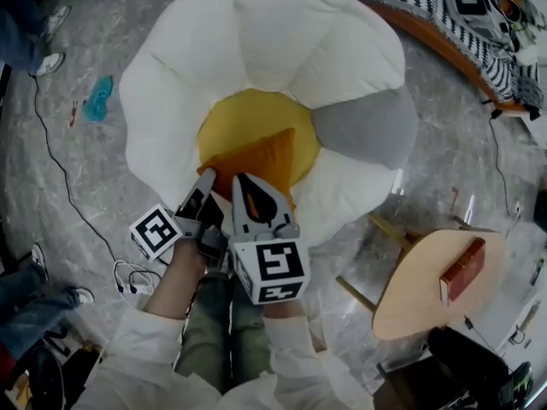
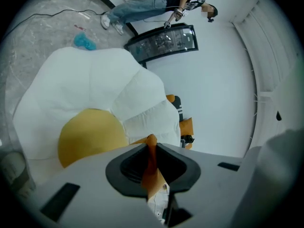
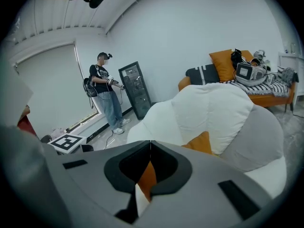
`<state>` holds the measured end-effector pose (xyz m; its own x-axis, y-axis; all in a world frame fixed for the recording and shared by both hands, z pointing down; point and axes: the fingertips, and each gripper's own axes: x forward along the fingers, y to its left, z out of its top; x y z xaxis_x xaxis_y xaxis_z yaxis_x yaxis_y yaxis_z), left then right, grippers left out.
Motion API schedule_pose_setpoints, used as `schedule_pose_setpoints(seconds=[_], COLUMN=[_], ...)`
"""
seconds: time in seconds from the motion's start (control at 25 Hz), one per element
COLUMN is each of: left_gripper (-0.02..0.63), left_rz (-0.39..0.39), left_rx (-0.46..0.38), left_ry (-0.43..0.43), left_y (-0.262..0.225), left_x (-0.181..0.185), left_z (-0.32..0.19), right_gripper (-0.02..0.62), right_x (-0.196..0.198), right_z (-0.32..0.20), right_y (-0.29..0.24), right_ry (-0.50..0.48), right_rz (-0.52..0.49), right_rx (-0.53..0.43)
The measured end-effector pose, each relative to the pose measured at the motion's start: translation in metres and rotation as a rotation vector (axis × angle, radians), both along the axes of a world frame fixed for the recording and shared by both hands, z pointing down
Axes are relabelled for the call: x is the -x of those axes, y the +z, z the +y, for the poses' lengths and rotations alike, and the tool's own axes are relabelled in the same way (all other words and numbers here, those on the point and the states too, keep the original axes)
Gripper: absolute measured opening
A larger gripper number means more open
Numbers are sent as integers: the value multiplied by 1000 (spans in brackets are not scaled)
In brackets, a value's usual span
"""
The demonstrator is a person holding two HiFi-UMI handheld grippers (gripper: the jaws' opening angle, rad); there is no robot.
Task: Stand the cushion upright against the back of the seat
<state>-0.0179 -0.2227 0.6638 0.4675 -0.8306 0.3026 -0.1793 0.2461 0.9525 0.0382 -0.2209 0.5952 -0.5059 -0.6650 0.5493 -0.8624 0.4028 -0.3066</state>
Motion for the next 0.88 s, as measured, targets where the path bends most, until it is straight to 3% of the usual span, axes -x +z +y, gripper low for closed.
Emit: schedule_pose_setpoints(seconds=[0.16, 0.88], left_gripper=[57, 48], left_rz=[-33, -24], left_rx=[-26, -130], left_ry=[0, -55], left_y=[-19, -76], left_x=[11, 37], left_z=[-6, -60], right_gripper=[12, 12], right_x=[7, 29], right_z=[1, -13], right_y=[-20, -56], right_ry=[-13, -42], right_rz=[-11, -43], right_rx=[-21, -53])
